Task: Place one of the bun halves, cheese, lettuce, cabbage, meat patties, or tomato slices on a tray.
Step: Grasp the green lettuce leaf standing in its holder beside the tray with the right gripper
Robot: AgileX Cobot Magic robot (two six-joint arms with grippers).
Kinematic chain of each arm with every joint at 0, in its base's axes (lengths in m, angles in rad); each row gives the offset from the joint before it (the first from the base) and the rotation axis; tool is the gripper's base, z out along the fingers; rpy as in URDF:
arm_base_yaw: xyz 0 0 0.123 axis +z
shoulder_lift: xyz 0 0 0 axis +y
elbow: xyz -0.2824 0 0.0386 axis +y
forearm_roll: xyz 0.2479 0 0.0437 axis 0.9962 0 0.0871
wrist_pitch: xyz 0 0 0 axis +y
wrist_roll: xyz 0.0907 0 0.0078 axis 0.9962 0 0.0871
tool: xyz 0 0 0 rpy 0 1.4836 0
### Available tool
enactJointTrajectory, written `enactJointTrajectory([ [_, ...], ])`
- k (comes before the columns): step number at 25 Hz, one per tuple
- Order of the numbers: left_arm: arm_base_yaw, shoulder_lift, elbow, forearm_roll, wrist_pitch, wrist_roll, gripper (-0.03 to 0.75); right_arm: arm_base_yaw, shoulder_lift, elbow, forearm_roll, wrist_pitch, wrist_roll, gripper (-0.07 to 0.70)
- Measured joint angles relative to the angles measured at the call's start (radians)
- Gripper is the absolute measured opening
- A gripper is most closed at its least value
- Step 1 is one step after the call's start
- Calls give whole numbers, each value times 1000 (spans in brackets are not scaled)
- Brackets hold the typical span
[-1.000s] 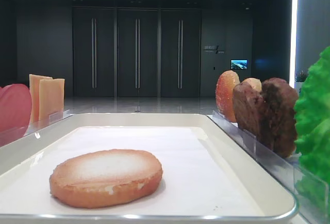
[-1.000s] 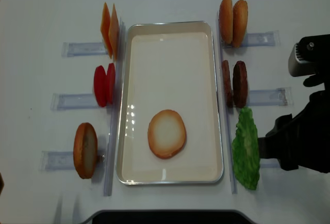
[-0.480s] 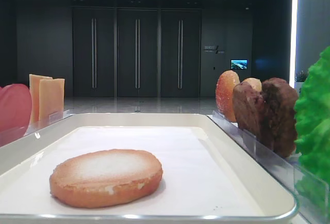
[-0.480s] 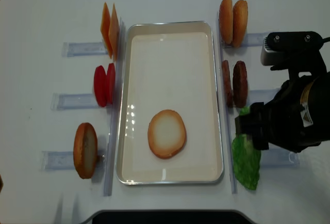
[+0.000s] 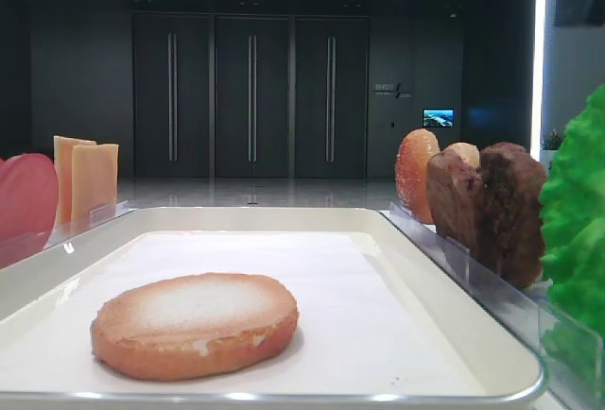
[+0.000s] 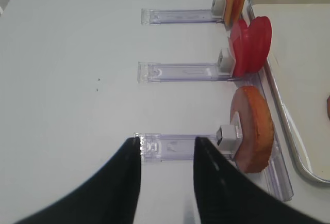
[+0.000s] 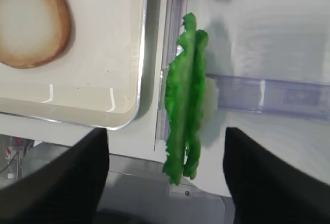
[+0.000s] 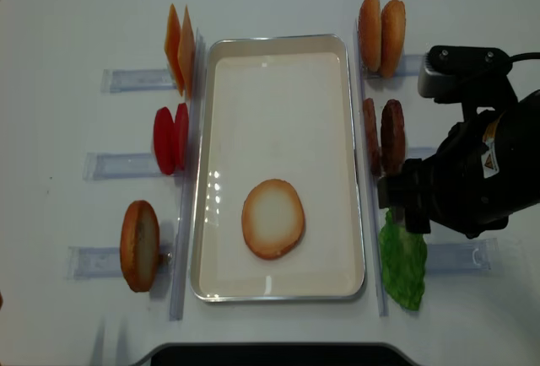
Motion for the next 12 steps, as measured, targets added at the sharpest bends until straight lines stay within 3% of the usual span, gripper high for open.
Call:
enactJointTrajectory([
  [12,0,0,0,0,0,0,265,-1,76,63,33,-91,-68,450],
])
